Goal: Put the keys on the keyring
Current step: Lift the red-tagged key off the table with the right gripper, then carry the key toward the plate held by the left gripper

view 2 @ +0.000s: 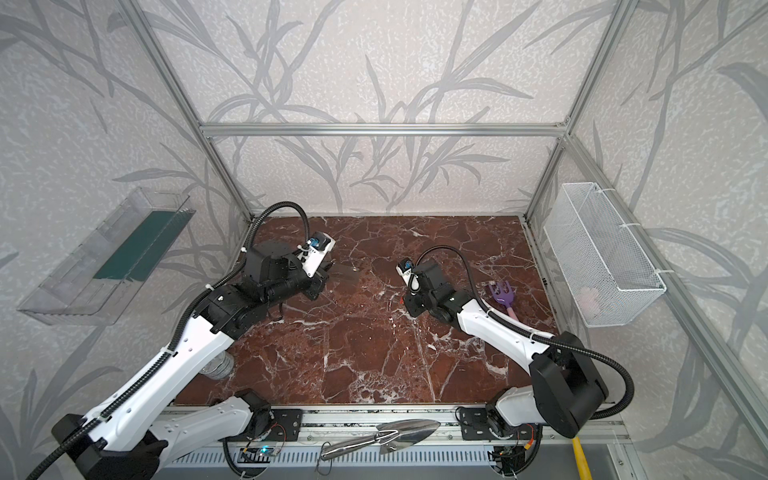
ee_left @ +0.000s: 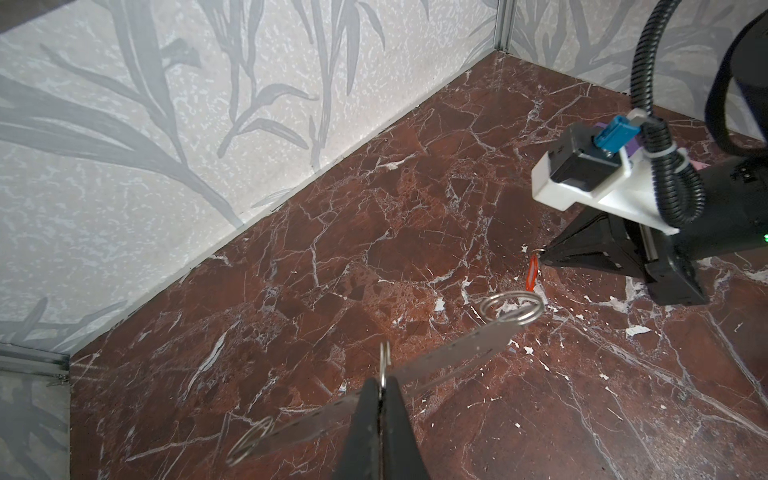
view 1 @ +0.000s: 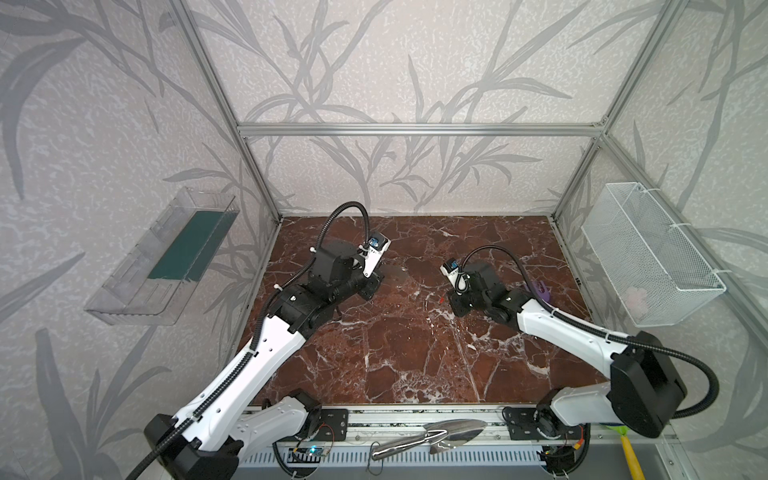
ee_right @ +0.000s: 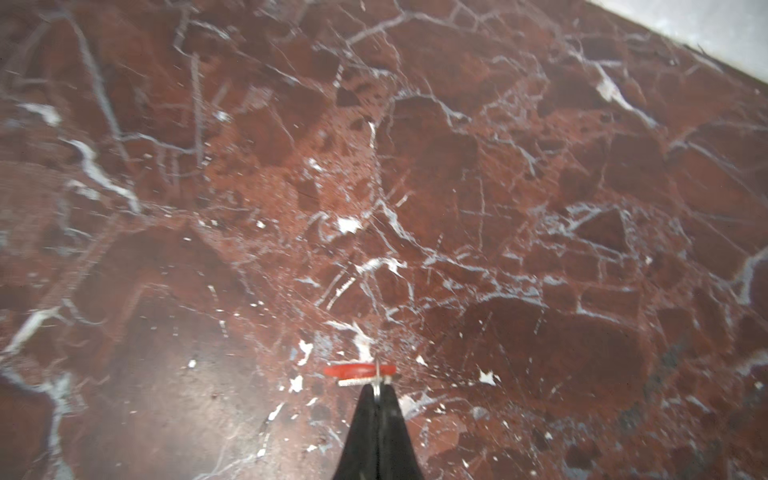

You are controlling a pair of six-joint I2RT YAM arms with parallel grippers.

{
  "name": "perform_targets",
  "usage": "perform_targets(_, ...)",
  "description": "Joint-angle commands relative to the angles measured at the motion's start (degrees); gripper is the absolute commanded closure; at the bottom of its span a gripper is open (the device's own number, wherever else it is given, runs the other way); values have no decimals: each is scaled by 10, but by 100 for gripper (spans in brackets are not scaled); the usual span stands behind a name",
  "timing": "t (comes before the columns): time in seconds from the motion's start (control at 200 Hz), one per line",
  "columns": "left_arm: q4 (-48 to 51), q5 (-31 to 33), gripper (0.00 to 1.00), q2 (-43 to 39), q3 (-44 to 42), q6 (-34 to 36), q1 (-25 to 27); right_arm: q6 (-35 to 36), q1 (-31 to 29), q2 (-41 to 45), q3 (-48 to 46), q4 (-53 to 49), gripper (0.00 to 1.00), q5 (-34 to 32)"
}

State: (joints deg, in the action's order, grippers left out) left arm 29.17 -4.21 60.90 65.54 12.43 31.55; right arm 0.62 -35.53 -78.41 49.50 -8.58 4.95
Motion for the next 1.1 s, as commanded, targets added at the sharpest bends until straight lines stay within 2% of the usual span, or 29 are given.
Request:
perform_targets(0.0, -3, -10, 100, -8, -4, 9, 1, 13, 4, 30, -8, 54, 100, 93)
perform_targets(0.22, -3, -24, 100, -10, -7, 11, 2, 17, 4, 54, 24, 51, 100, 150)
perform_targets(0.41, -5, -45, 100, -17, -15, 17, 6, 48, 4, 66, 71, 33, 100, 179)
perform_targets(0.68, 1, -139, 100, -39, -27, 27, 10, 98, 4, 33, 140, 23, 100, 235)
perform_targets(0.9, 9, -173, 100, -45, -29, 31, 14, 128, 4, 3, 180, 17, 100, 323)
perform_targets(1.1, 9, -163, 100, -41, -28, 31, 15, 146, 1, -6, 192, 5, 100, 367)
